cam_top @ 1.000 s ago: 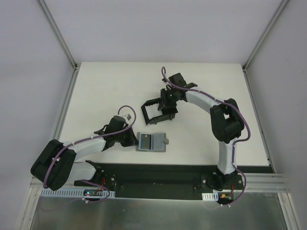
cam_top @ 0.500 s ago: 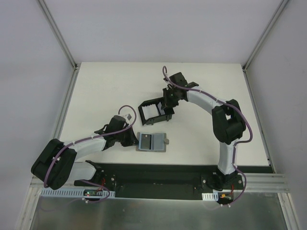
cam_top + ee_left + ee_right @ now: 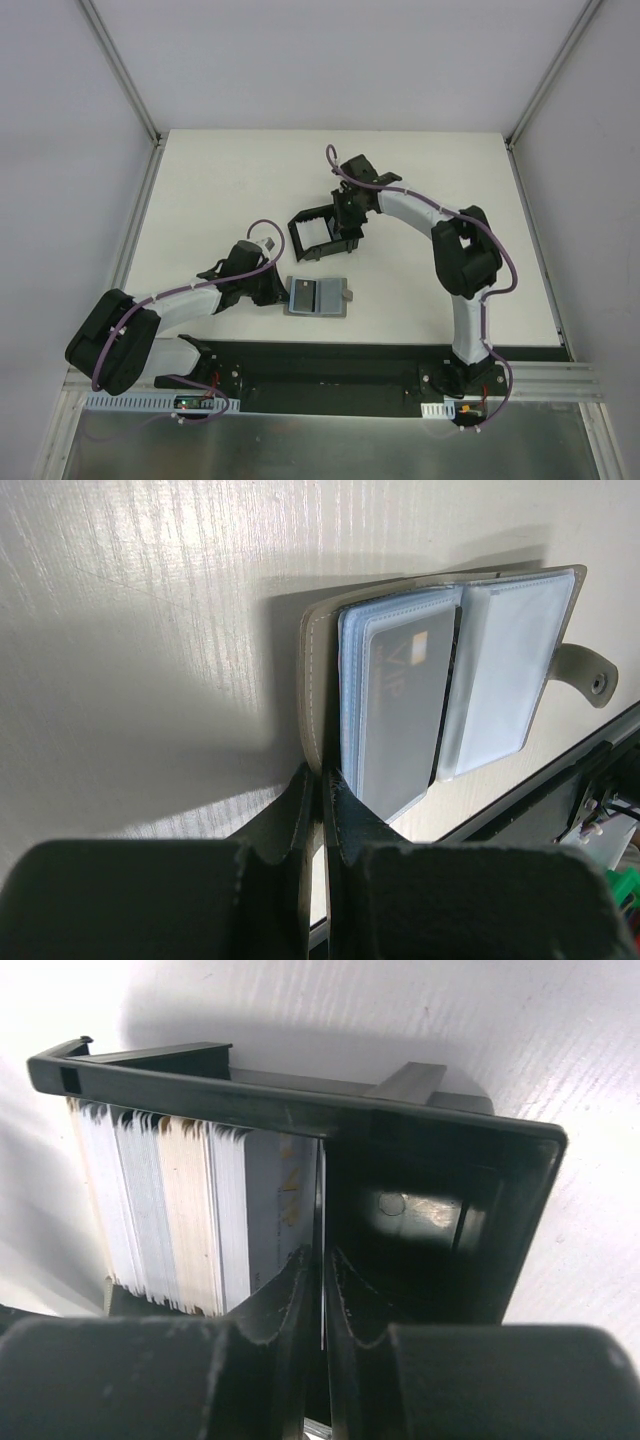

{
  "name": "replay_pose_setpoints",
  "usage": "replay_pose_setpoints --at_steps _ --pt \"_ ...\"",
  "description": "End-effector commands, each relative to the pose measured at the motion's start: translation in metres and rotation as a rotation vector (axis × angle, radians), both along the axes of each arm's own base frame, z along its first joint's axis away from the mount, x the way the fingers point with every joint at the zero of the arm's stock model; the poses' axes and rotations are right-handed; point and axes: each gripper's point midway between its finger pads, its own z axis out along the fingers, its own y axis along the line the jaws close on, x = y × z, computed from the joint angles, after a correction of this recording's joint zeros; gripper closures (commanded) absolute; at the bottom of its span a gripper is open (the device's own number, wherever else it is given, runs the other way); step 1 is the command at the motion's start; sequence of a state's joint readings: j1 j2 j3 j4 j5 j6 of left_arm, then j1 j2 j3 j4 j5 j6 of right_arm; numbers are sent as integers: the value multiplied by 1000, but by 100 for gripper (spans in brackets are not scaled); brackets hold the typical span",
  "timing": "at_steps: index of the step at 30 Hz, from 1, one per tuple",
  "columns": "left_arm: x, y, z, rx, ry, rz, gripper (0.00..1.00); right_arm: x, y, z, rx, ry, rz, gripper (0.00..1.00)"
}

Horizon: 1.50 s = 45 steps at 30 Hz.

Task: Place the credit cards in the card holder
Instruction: Pick up the credit card from the storage box.

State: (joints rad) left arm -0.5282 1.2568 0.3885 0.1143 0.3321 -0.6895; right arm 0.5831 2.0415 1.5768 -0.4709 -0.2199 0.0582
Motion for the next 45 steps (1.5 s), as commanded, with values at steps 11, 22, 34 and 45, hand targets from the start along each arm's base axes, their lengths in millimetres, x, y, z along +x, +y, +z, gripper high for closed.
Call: replay_pose_setpoints --at_steps 11,22,34,45 --pt "-13 15 -18 85 56 -11 100 7 10 0 -5 6 24 85" --pt "-13 15 -17 80 53 -8 100 17 -3 36 -28 -111 -8 100" --pt "-15 13 -14 65 58 -9 100 -16 -36 123 34 -309 -118 100" --pt "-19 12 -10 39 65 3 100 -141 -8 80 233 -115 -205 99"
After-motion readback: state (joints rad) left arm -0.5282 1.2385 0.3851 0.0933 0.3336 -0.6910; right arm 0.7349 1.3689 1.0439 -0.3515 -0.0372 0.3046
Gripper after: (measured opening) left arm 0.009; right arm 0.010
